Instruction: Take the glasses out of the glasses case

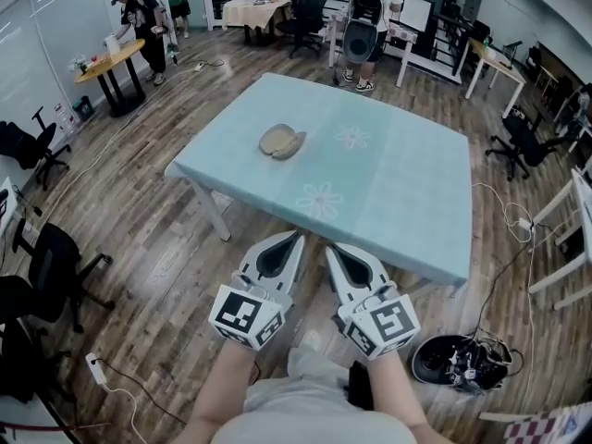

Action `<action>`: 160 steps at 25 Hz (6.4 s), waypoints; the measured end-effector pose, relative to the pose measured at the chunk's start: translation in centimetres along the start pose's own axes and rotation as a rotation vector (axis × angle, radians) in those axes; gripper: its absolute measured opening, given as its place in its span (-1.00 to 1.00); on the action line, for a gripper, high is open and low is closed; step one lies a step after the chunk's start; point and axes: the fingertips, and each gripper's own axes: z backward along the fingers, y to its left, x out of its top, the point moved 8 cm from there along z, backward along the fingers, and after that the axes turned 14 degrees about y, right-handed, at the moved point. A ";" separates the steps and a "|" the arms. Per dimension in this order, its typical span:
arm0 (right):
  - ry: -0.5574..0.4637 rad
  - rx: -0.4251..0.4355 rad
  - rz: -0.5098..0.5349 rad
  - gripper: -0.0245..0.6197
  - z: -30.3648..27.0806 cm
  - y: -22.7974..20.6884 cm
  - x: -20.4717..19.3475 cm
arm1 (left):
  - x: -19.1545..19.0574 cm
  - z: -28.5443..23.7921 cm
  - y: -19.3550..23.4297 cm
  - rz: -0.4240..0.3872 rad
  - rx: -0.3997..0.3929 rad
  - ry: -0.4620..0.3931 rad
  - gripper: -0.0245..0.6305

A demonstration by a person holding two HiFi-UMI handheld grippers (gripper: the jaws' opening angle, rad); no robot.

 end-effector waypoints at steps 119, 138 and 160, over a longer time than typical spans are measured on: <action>0.237 -0.458 -0.234 -0.90 -39.5 -20.0 0.2 | -7.4 -35.6 41.1 0.146 -0.474 0.574 -0.58; 0.252 -0.436 -0.313 -0.90 -39.7 -22.8 -2.4 | -13.5 -40.6 40.2 0.268 -0.429 0.959 -0.58; 0.291 -0.364 -0.363 -0.90 -41.8 -26.3 -3.9 | -16.2 -44.4 39.6 0.302 -0.319 1.242 -0.68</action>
